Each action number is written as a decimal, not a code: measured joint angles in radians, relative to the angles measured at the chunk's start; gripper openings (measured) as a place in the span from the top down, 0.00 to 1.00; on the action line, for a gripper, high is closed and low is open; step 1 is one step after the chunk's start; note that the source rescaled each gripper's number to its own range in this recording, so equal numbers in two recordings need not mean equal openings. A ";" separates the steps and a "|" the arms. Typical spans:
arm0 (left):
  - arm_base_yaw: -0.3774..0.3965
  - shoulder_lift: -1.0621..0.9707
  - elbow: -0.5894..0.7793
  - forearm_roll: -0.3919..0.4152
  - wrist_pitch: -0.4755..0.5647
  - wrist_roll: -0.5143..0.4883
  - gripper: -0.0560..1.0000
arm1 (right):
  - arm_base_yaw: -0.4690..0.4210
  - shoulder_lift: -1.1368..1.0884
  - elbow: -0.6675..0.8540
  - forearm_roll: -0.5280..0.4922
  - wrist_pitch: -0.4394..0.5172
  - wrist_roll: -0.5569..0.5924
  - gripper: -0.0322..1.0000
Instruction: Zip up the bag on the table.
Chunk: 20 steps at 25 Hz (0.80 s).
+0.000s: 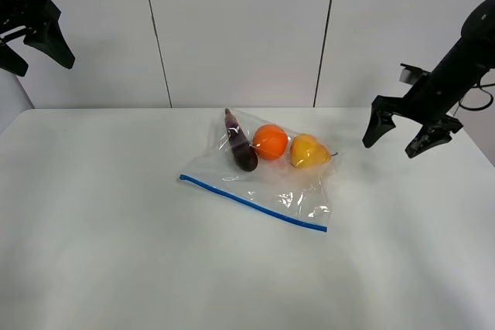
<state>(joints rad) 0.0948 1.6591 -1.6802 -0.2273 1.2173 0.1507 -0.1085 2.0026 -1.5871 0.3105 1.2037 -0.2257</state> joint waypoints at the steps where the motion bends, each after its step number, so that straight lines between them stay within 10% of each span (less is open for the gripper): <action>1: 0.000 -0.007 0.000 0.000 0.001 -0.001 0.04 | 0.000 -0.007 -0.011 -0.026 0.000 0.009 0.05; 20: 0.000 -0.320 0.257 0.088 0.002 -0.009 0.04 | 0.009 -0.550 0.267 -0.164 0.005 0.009 0.04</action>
<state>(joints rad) 0.0948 1.3391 -1.4229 -0.1398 1.2191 0.1416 -0.0999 1.4529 -1.3202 0.1460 1.2086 -0.2165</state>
